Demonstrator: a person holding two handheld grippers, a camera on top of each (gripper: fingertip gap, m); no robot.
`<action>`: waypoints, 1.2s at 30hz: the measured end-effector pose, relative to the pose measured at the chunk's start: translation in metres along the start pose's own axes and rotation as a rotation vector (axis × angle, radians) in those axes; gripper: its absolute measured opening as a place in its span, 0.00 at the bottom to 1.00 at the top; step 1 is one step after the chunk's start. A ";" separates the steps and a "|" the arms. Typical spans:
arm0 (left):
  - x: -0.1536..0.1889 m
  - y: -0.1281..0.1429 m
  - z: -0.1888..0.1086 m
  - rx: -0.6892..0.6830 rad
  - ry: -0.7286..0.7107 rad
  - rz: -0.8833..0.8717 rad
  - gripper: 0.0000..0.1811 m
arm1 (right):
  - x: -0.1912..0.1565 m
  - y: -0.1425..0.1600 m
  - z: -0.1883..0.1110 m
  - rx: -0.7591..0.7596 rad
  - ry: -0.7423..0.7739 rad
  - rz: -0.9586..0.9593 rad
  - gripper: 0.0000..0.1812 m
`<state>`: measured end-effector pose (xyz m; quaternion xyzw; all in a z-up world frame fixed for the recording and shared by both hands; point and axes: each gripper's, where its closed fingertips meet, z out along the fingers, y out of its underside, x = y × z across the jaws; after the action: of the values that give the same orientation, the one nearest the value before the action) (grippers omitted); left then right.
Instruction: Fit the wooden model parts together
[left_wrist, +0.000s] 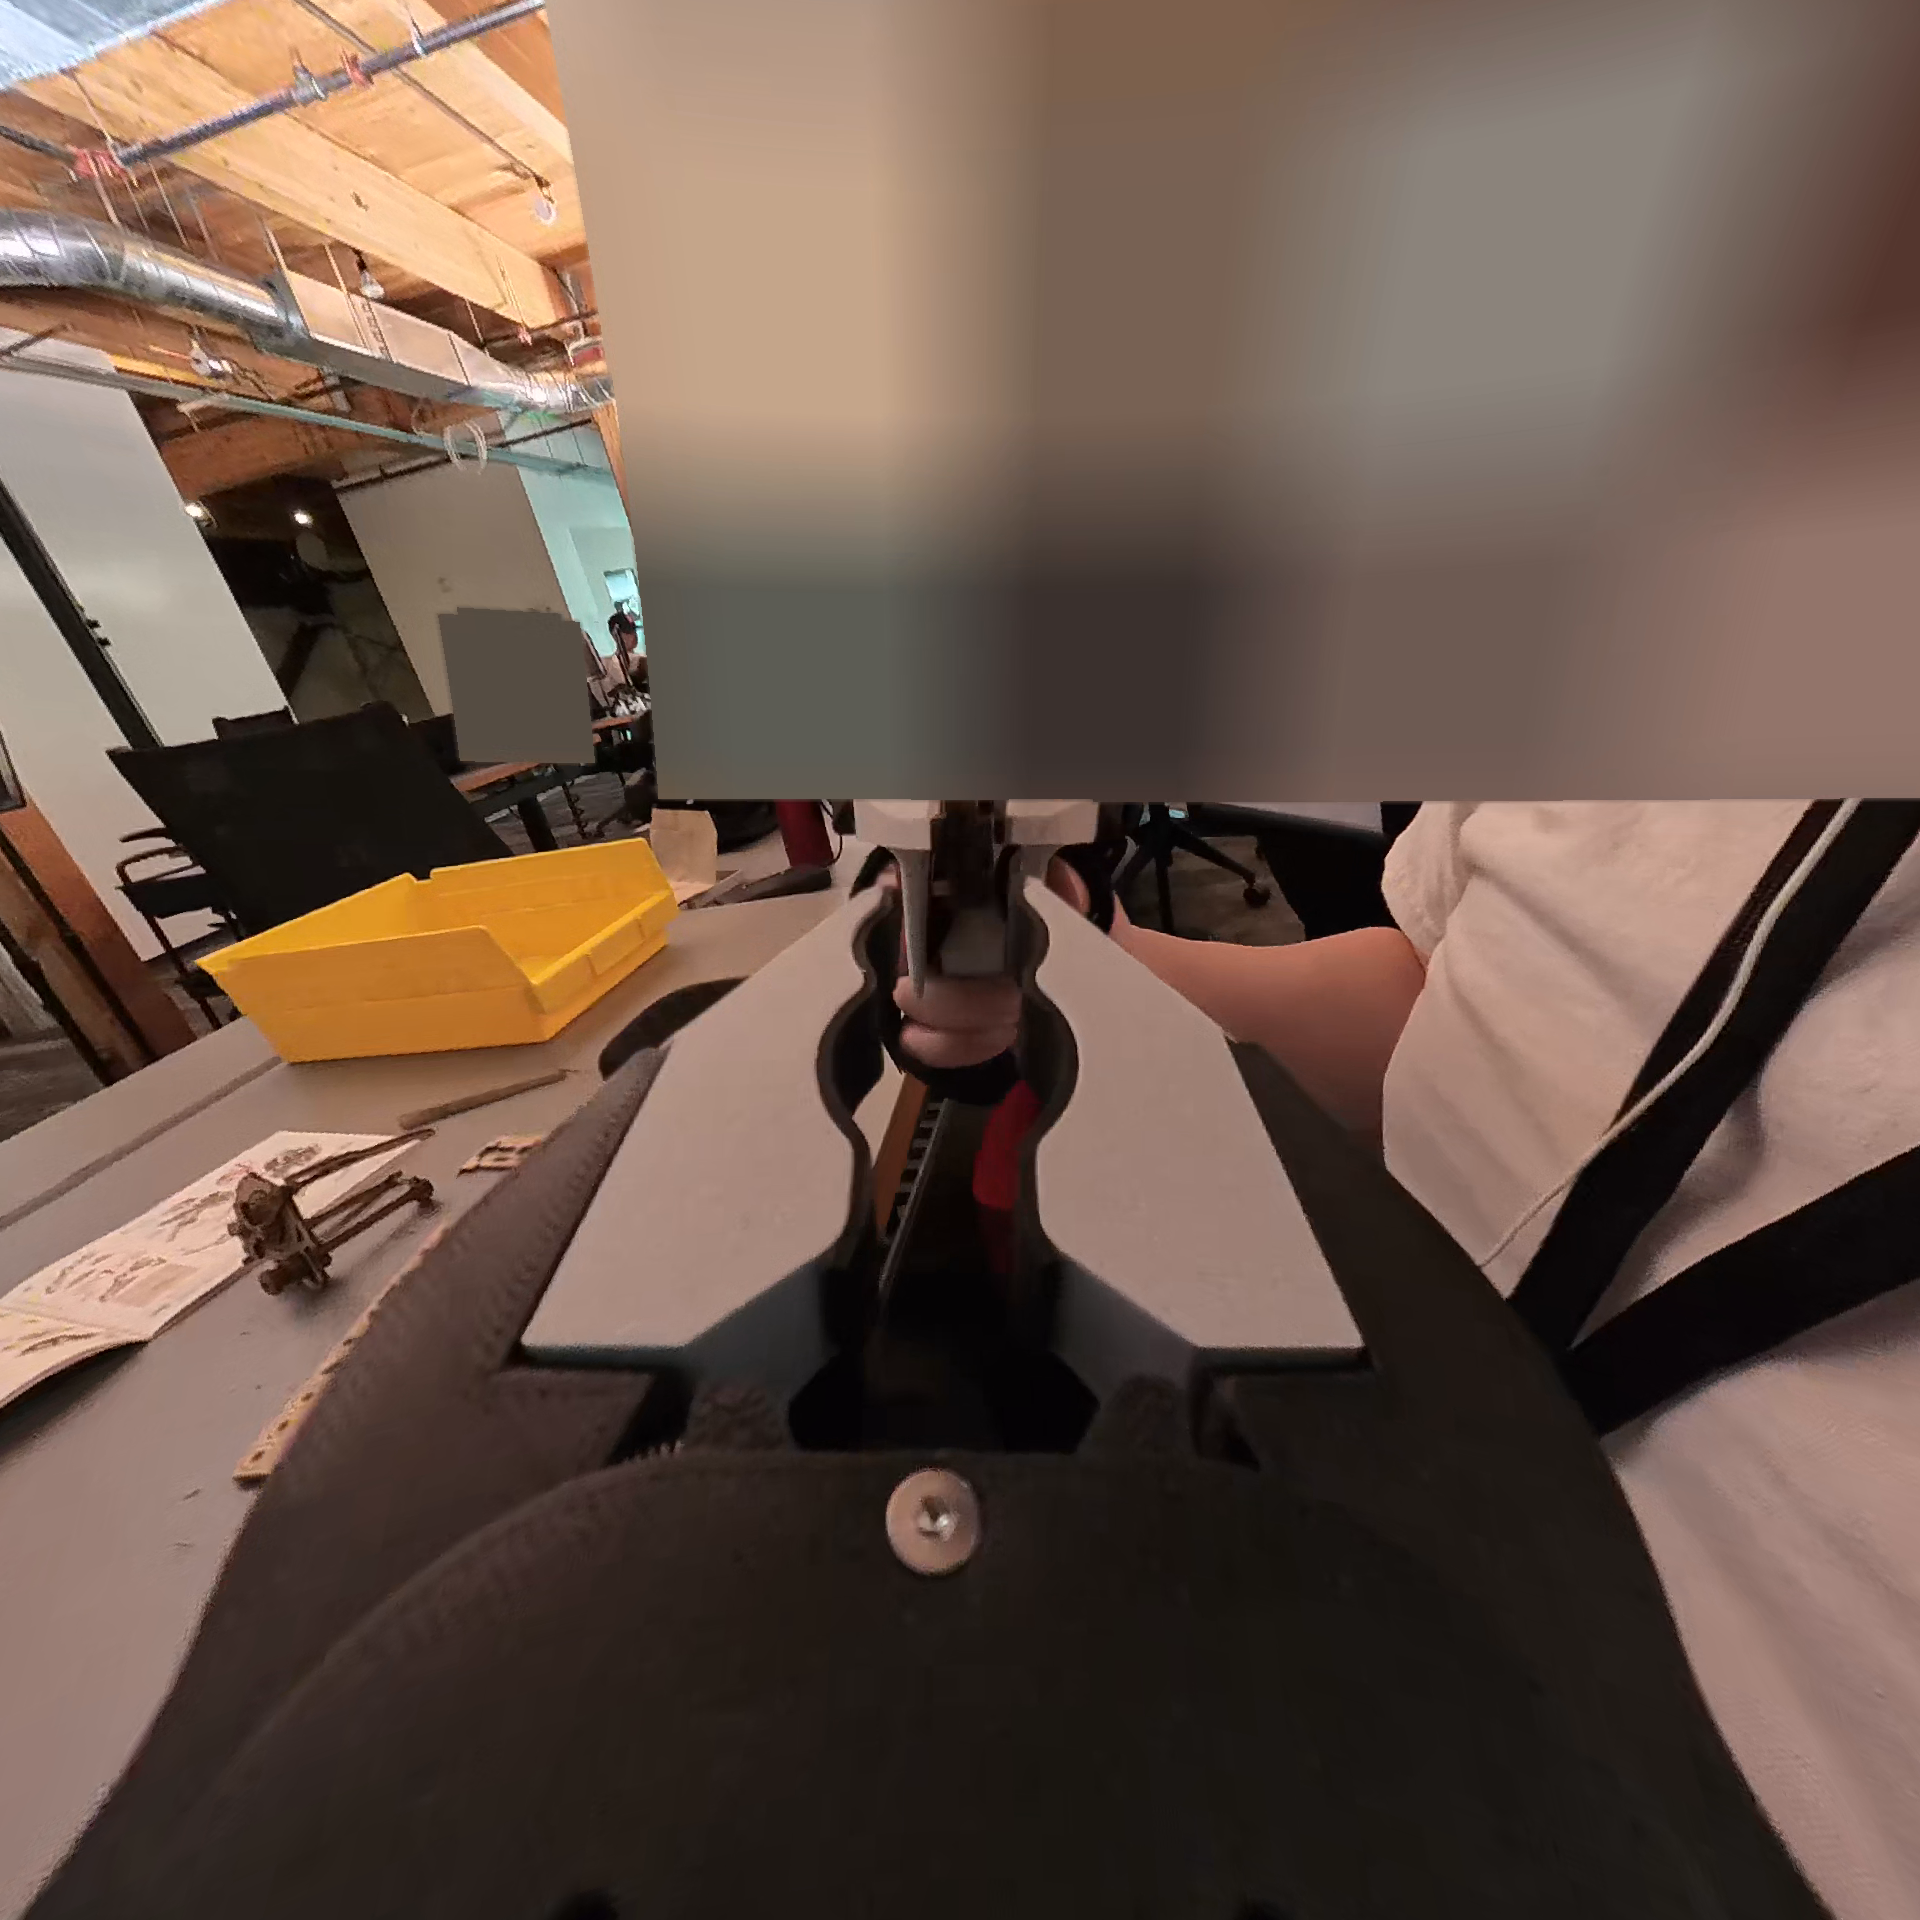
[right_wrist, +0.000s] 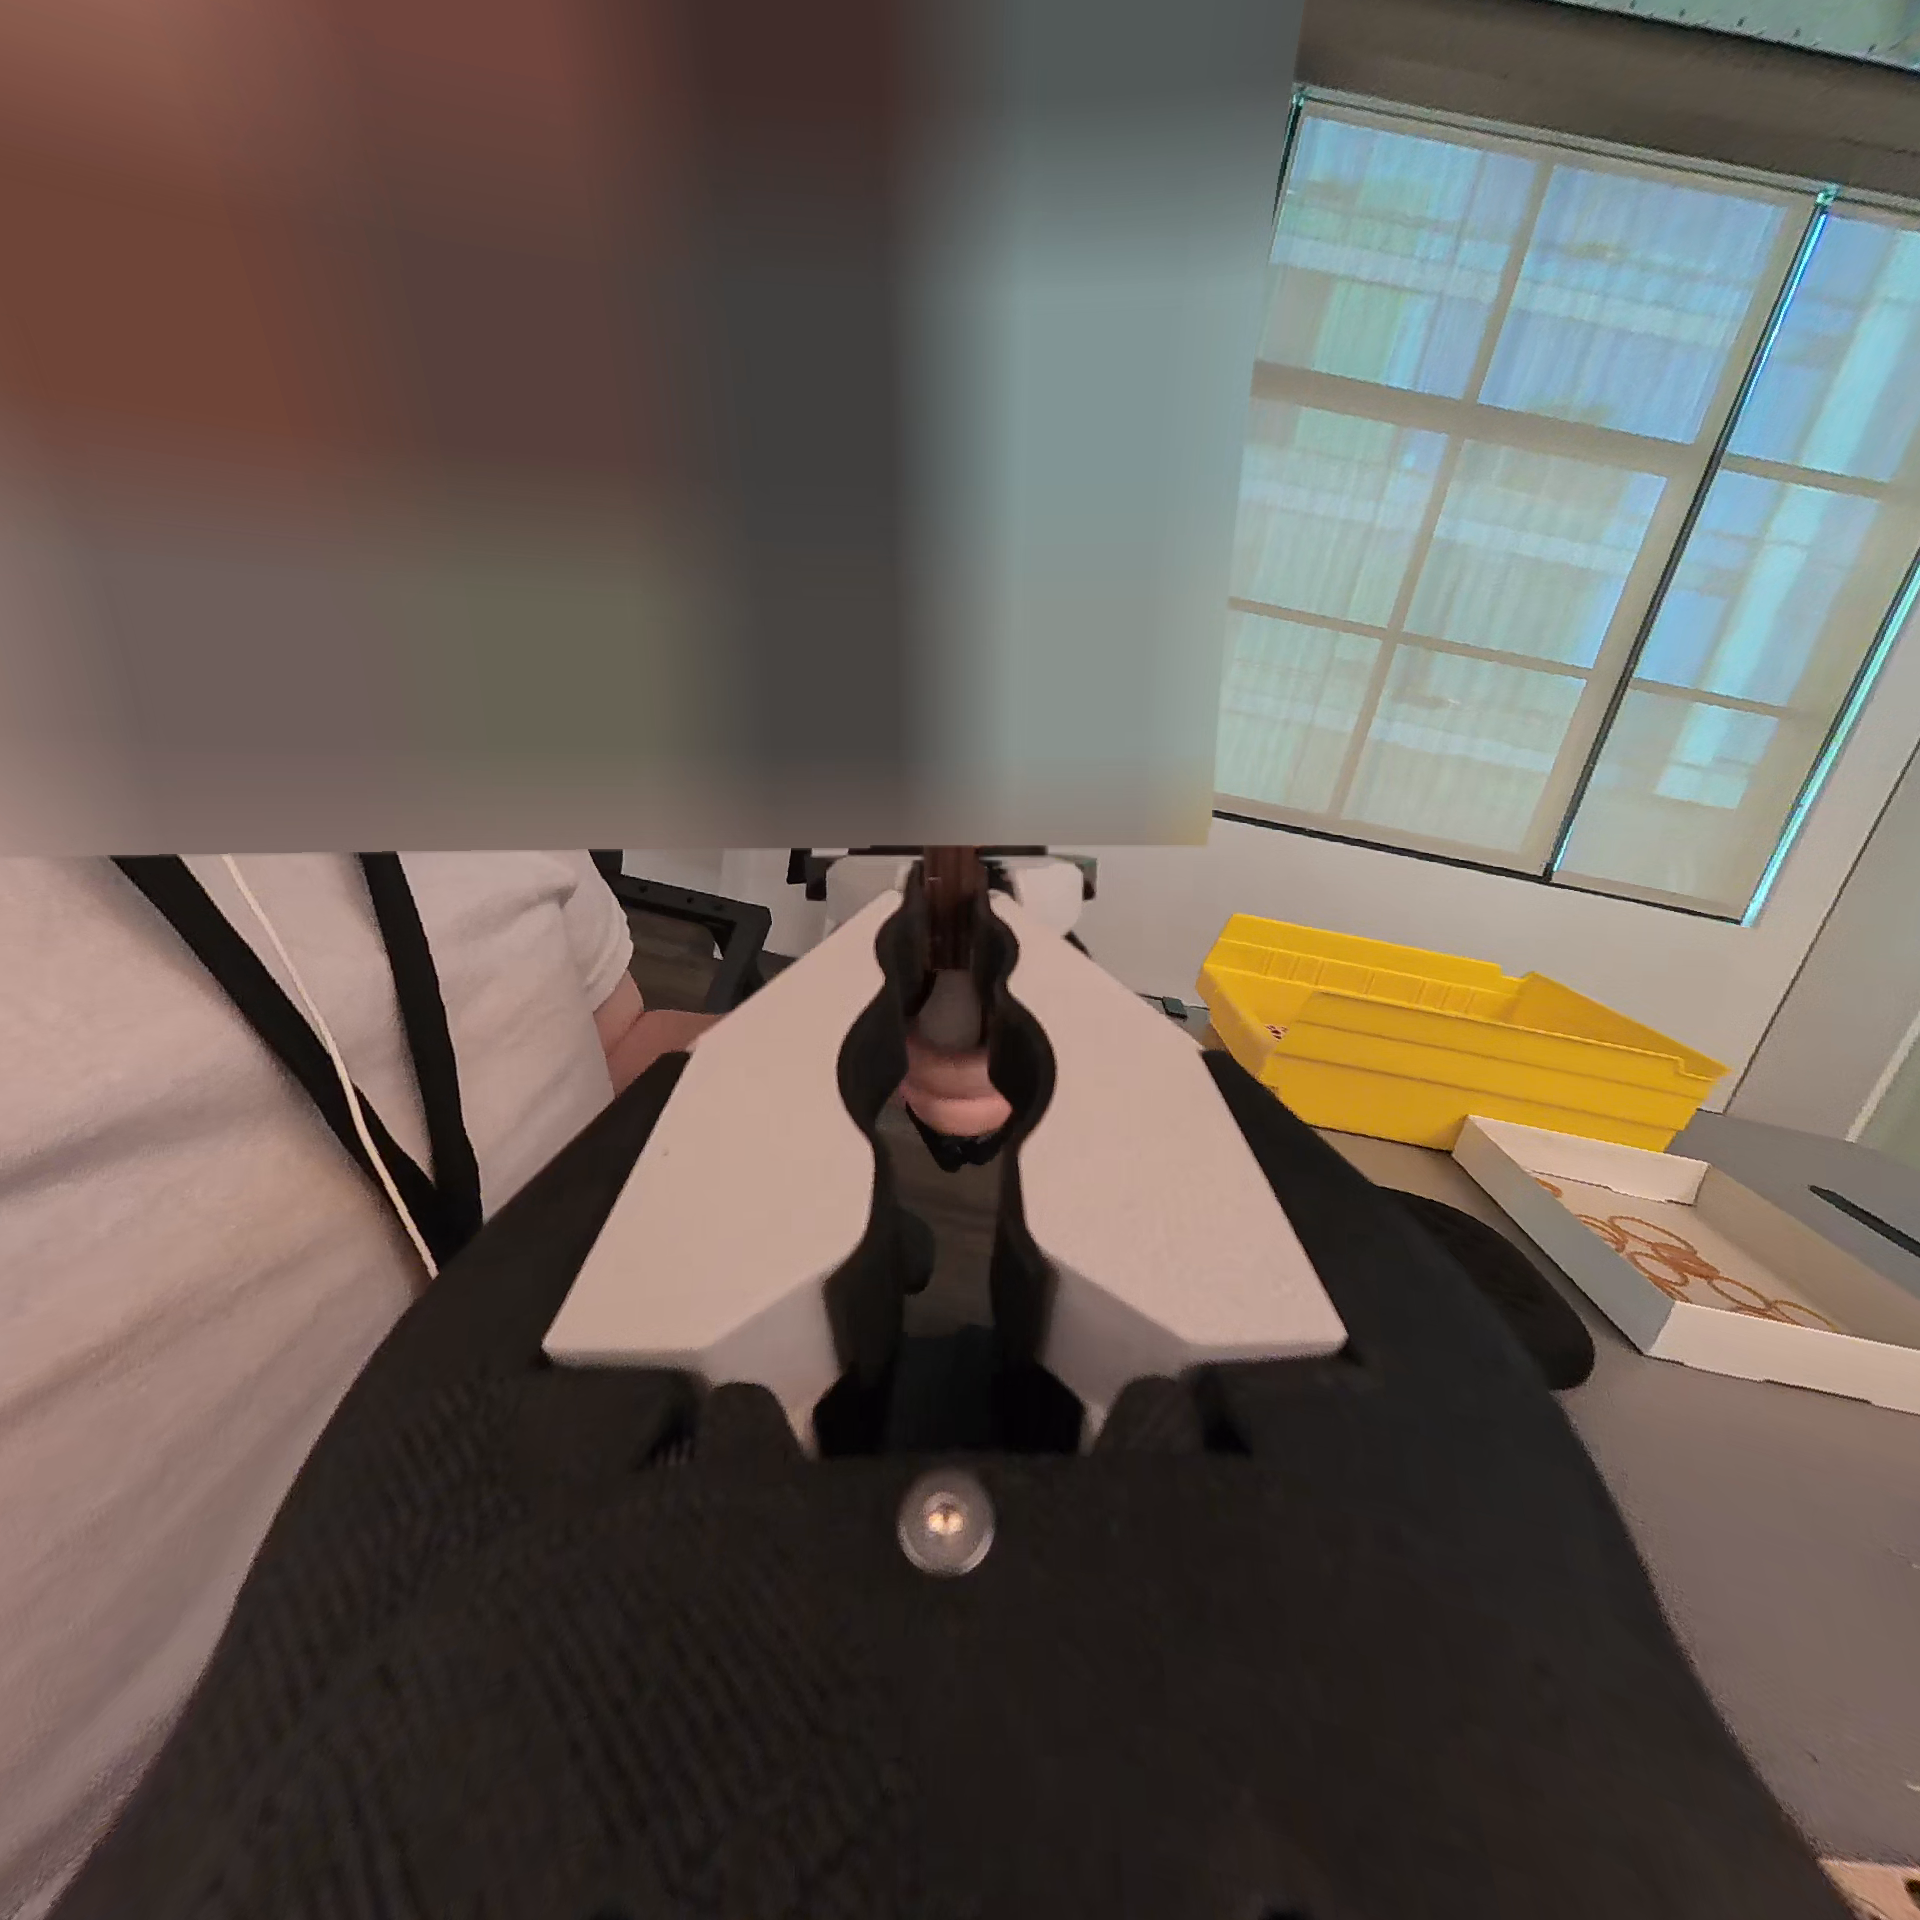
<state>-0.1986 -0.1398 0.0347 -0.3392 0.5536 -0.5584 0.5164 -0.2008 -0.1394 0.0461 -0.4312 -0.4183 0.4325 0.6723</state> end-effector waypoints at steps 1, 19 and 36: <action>-0.001 0.003 0.002 -0.013 0.001 -0.009 0.09 | 0.000 0.000 0.001 0.003 0.000 0.003 0.03; -0.005 0.014 0.005 -0.009 -0.004 -0.039 0.05 | 0.012 -0.005 0.003 0.033 0.068 0.007 0.11; 0.005 0.010 0.009 -0.004 0.024 -0.008 0.05 | 0.000 0.001 0.024 -0.097 0.047 -0.017 0.07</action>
<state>-0.1889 -0.1459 0.0252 -0.3356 0.5597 -0.5633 0.5067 -0.2237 -0.1340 0.0518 -0.4698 -0.4267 0.3959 0.6637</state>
